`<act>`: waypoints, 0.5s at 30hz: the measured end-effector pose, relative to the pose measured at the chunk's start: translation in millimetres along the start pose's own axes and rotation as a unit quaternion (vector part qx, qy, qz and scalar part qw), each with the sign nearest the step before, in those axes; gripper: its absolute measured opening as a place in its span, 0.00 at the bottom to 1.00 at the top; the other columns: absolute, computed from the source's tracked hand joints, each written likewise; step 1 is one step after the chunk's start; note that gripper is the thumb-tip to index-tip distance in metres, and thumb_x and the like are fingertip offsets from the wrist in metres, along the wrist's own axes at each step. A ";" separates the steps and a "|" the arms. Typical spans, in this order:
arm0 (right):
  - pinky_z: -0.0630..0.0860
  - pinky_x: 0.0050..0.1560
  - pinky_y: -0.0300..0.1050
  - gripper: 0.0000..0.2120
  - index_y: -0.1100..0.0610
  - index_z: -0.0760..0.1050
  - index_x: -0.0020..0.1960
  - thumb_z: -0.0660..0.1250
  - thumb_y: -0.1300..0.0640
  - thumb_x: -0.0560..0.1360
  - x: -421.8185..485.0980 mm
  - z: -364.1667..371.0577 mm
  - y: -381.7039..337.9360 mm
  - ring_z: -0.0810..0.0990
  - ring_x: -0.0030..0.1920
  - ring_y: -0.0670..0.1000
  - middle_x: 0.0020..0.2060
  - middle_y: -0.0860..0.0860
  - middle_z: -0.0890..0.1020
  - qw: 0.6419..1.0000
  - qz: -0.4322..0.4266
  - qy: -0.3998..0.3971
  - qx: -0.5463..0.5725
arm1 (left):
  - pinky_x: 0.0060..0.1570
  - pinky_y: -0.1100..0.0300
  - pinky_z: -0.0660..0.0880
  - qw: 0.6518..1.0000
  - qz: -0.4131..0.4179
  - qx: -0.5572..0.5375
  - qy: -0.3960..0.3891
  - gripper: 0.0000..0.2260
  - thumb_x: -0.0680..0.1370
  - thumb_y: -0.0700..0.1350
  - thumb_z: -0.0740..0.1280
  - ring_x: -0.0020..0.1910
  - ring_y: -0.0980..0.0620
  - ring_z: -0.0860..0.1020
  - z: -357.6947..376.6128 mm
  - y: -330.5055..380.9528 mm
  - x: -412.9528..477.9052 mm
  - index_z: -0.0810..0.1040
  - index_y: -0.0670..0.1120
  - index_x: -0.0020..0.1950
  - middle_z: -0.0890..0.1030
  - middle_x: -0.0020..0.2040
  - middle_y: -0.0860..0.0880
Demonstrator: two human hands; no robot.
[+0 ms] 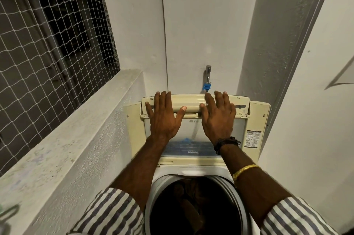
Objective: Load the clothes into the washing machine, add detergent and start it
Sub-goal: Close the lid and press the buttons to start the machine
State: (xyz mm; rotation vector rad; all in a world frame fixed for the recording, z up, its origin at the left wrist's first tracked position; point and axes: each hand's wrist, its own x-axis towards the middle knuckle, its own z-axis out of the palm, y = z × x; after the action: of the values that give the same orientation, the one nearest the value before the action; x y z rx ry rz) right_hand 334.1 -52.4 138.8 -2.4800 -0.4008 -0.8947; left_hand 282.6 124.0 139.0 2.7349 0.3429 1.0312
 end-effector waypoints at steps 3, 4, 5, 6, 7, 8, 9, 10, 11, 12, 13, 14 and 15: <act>0.60 0.72 0.66 0.24 0.48 0.68 0.74 0.50 0.41 0.82 -7.5 -4.6 -1.2 0.59 0.77 0.57 0.74 0.53 0.68 1.000 -0.002 0.009 -0.001 | 0.76 0.37 0.49 1.000 -0.005 -0.002 0.014 0.35 0.78 0.68 0.49 0.79 0.45 0.54 -2.9 2.5 -8.7 0.58 0.47 0.78 0.60 0.79 0.46; 0.60 0.72 0.66 0.24 0.48 0.68 0.74 0.51 0.41 0.82 -9.9 -5.9 -1.7 0.59 0.77 0.57 0.74 0.53 0.68 1.000 -0.002 0.014 0.002 | 0.75 0.36 0.49 1.000 -0.007 -0.003 0.019 0.35 0.78 0.67 0.49 0.79 0.45 0.53 -3.7 3.6 -11.7 0.58 0.47 0.78 0.60 0.79 0.46; 0.59 0.72 0.66 0.23 0.48 0.68 0.74 0.53 0.41 0.82 -12.7 -7.6 -2.4 0.59 0.78 0.57 0.74 0.53 0.68 1.000 -0.001 0.018 0.005 | 0.75 0.36 0.49 1.000 -0.009 -0.003 0.024 0.34 0.79 0.67 0.50 0.79 0.45 0.53 -5.3 4.7 -15.2 0.58 0.47 0.79 0.60 0.79 0.47; 0.59 0.73 0.66 0.23 0.48 0.68 0.74 0.54 0.42 0.82 -15.7 -8.7 -3.0 0.58 0.78 0.57 0.75 0.53 0.67 1.000 -0.001 0.022 0.008 | 0.75 0.36 0.50 1.000 -0.011 0.000 0.027 0.34 0.79 0.67 0.50 0.80 0.46 0.53 -6.7 6.0 -18.7 0.57 0.48 0.79 0.60 0.79 0.47; 0.58 0.73 0.66 0.23 0.48 0.68 0.74 0.54 0.42 0.82 -18.8 -9.8 -3.6 0.58 0.78 0.57 0.75 0.53 0.67 1.000 0.000 0.027 0.010 | 0.75 0.36 0.50 0.999 -0.014 0.003 0.029 0.34 0.79 0.67 0.50 0.80 0.46 0.52 -8.3 7.6 -21.7 0.57 0.48 0.79 0.59 0.79 0.47; 0.57 0.74 0.66 0.23 0.48 0.68 0.74 0.54 0.42 0.81 -21.9 -10.7 -3.5 0.58 0.78 0.57 0.75 0.53 0.66 0.999 0.001 0.031 0.012 | 0.75 0.36 0.50 0.999 -0.016 0.006 0.030 0.34 0.79 0.67 0.50 0.80 0.46 0.52 -10.2 8.9 -24.9 0.57 0.48 0.79 0.59 0.79 0.47; 0.57 0.74 0.66 0.23 0.48 0.68 0.74 0.54 0.41 0.81 -24.7 -11.7 -3.4 0.57 0.78 0.57 0.76 0.53 0.66 0.999 0.001 0.034 0.012 | 0.75 0.36 0.51 0.999 -0.019 0.008 0.031 0.34 0.79 0.67 0.50 0.80 0.47 0.51 -12.2 10.4 -27.8 0.57 0.48 0.79 0.58 0.79 0.47; 0.57 0.74 0.65 0.23 0.47 0.68 0.74 0.54 0.41 0.81 -27.7 -13.0 -2.7 0.57 0.79 0.57 0.76 0.53 0.66 0.999 -0.001 0.036 0.010 | 0.74 0.36 0.52 0.999 -0.021 0.010 0.032 0.34 0.79 0.67 0.51 0.80 0.47 0.51 -14.6 11.7 -31.5 0.56 0.48 0.79 0.58 0.79 0.47; 0.56 0.74 0.65 0.24 0.47 0.67 0.74 0.55 0.41 0.81 -30.3 -14.4 -2.3 0.56 0.79 0.56 0.76 0.53 0.65 0.999 -0.003 0.038 0.006 | 0.75 0.36 0.52 0.999 -0.024 0.010 0.032 0.34 0.79 0.67 0.51 0.80 0.47 0.50 -16.8 13.1 -34.7 0.56 0.48 0.79 0.58 0.80 0.47; 0.56 0.74 0.64 0.24 0.47 0.67 0.74 0.55 0.41 0.81 -32.5 -15.5 -1.9 0.56 0.79 0.56 0.76 0.52 0.65 0.999 -0.006 0.041 0.003 | 0.75 0.36 0.51 0.999 -0.026 0.008 0.032 0.34 0.79 0.66 0.51 0.80 0.47 0.50 -18.8 14.0 -37.5 0.56 0.48 0.79 0.57 0.80 0.48; 0.56 0.74 0.64 0.24 0.47 0.67 0.74 0.55 0.41 0.81 -35.0 -17.1 -1.7 0.56 0.79 0.56 0.76 0.52 0.65 0.999 -0.008 0.044 0.001 | 0.75 0.36 0.51 0.999 -0.028 0.007 0.032 0.34 0.80 0.66 0.51 0.80 0.48 0.49 -21.2 15.2 -40.5 0.56 0.48 0.79 0.57 0.80 0.48; 0.56 0.74 0.64 0.24 0.47 0.68 0.74 0.55 0.41 0.81 -37.0 -18.3 -1.6 0.56 0.79 0.56 0.76 0.53 0.66 0.999 -0.010 0.047 -0.001 | 0.75 0.36 0.52 0.999 -0.030 0.006 0.032 0.34 0.80 0.66 0.52 0.80 0.48 0.49 -22.9 16.5 -43.1 0.56 0.48 0.79 0.57 0.80 0.48; 0.56 0.74 0.64 0.24 0.48 0.68 0.74 0.56 0.42 0.81 -38.9 -19.6 -1.7 0.56 0.79 0.56 0.76 0.53 0.66 0.999 -0.011 0.049 -0.001 | 0.75 0.37 0.52 0.999 -0.031 0.006 0.032 0.33 0.80 0.66 0.53 0.80 0.48 0.49 -24.9 17.5 -45.4 0.56 0.48 0.79 0.57 0.80 0.48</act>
State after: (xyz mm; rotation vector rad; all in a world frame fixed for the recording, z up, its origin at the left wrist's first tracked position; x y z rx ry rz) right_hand 294.2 -65.5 127.0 -2.4264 -0.3934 -1.0220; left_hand 235.4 97.0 133.8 2.6883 0.4424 1.1065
